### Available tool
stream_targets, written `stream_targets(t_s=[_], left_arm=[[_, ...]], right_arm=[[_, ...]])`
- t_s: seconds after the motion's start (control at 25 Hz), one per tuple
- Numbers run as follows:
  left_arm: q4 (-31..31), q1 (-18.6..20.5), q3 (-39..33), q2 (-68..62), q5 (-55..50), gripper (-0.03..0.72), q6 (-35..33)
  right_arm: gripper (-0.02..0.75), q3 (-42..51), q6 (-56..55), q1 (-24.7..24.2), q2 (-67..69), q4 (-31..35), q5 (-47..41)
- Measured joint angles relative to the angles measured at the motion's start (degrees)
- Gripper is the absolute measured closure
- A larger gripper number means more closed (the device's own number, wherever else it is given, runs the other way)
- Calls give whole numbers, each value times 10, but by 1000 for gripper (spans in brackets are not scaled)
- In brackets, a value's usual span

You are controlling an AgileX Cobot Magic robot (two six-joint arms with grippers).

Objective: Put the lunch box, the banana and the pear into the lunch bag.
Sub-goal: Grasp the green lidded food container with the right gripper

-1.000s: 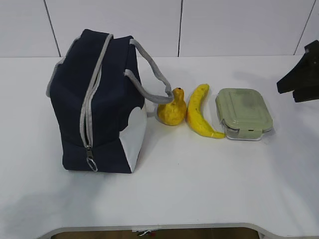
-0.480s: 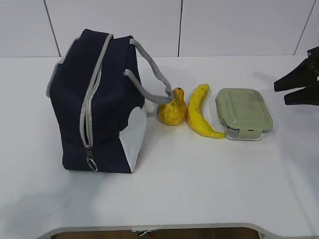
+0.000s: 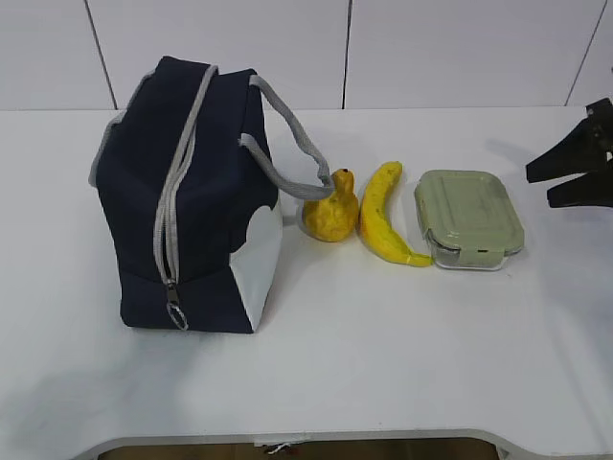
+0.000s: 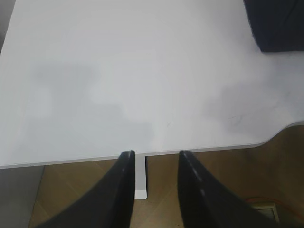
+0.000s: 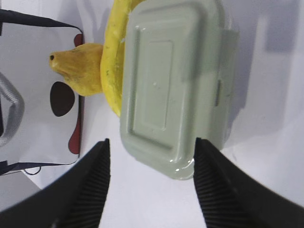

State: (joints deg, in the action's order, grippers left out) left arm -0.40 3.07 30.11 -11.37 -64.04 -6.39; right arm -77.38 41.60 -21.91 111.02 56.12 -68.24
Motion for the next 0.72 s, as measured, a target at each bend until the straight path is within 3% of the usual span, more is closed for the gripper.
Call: stream_targets(t_s=[0.24,0.72], left_arm=[[0,0,0,0,-2,449,0],[0,0,1,0,-7,448,0]], right_arm=[[224,-41,0,1,47,-20,0],[216,-83,9,26,104,-22,0]])
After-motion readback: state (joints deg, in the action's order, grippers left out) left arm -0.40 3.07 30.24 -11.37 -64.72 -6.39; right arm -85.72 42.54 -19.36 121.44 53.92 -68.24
